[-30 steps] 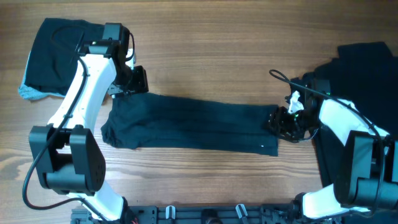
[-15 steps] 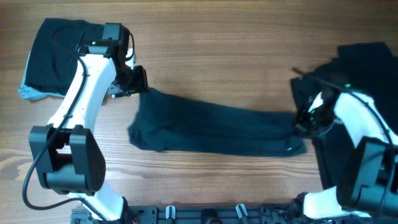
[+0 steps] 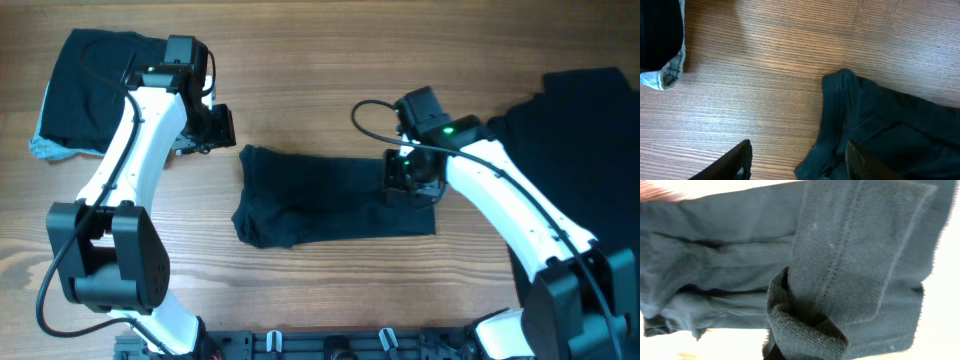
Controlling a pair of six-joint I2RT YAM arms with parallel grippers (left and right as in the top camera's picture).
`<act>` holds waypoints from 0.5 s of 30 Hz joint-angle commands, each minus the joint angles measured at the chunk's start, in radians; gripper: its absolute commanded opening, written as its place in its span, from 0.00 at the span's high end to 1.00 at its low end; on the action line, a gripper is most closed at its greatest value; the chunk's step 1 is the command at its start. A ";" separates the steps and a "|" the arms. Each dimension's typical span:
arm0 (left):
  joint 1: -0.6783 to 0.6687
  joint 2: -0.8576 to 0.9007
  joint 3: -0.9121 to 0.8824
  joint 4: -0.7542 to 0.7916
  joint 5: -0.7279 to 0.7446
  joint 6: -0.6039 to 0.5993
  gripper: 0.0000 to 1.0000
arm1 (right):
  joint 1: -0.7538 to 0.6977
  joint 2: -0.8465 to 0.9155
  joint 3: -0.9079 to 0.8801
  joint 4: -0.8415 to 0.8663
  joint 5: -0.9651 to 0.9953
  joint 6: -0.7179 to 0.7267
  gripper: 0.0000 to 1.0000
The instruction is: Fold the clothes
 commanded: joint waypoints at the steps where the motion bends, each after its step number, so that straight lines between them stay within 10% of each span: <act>1: -0.003 -0.017 0.011 0.005 -0.013 0.016 0.40 | 0.043 0.070 0.013 0.029 -0.030 0.071 0.96; 7: -0.003 -0.017 0.011 0.005 -0.013 0.016 0.40 | 0.047 0.129 0.013 0.088 -0.129 0.059 0.95; 10: -0.003 -0.017 0.011 0.006 -0.013 0.016 0.40 | 0.045 0.128 0.013 0.155 -0.133 -0.021 0.53; 15: -0.003 -0.017 0.011 0.005 0.008 0.016 0.39 | -0.076 0.043 0.013 0.113 -0.130 -0.031 0.55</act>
